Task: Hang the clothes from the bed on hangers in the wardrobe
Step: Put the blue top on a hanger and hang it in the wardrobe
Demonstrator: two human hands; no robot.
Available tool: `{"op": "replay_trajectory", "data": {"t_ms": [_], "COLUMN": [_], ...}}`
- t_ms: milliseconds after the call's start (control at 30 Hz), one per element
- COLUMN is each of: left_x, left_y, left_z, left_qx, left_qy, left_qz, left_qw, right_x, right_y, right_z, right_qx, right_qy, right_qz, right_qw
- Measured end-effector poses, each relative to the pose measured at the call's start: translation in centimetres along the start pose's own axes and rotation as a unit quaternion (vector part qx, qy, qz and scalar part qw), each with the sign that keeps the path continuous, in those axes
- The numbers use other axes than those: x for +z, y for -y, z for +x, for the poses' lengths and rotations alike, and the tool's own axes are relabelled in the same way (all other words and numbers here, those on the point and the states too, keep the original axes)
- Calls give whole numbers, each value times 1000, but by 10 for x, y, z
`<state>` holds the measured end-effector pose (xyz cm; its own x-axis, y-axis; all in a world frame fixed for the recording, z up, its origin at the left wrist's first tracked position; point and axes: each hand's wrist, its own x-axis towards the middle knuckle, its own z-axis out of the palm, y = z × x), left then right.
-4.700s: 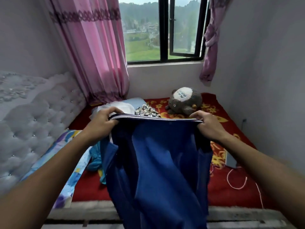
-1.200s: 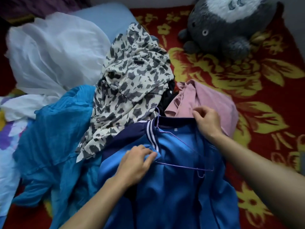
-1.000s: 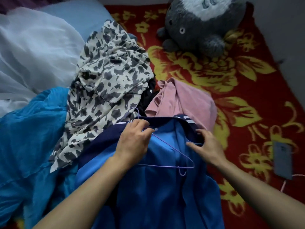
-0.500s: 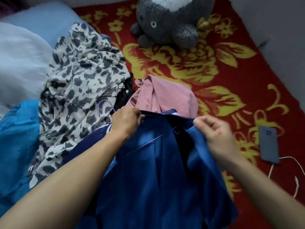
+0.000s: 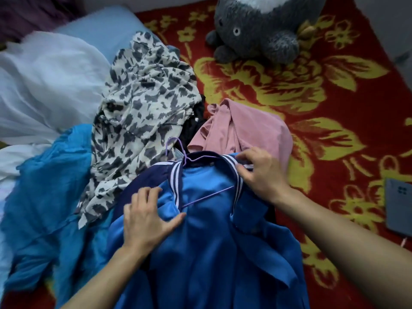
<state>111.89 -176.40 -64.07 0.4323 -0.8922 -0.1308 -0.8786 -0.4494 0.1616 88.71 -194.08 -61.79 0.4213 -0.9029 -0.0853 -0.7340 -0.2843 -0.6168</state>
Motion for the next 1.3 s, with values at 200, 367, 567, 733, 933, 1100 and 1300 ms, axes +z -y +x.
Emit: {"op": "replay_trajectory", "data": {"t_ms": [200, 367, 567, 733, 933, 1100, 1300], "left_x": [-2, -3, -8, -2, 13, -16, -111], "left_y": [23, -11, 9, 17, 44, 45, 5], "left_z": [-13, 5, 18, 65, 79, 71, 71], "left_qx": [-51, -18, -75, -48, -55, -24, 110], "left_qy": [-70, 25, 19, 20, 81, -19, -51], "left_qz": [-124, -217, -279, -158, -122, -232, -275], "left_qw": [988, 976, 957, 986, 988, 972, 954], "right_x": [31, 54, 48, 77, 73, 4, -64], "right_y": [19, 32, 29, 56, 30, 21, 84], "right_z": [43, 39, 45, 58, 74, 72, 42], "right_qx": [41, 71, 10, -92, -105, -79, -149], "right_qy": [144, 92, 90, 105, 48, -32, -54], "right_qz": [-189, -98, -185, -210, -278, -111, 15], "right_qw": [971, 988, 979, 968, 953, 990, 987]}}
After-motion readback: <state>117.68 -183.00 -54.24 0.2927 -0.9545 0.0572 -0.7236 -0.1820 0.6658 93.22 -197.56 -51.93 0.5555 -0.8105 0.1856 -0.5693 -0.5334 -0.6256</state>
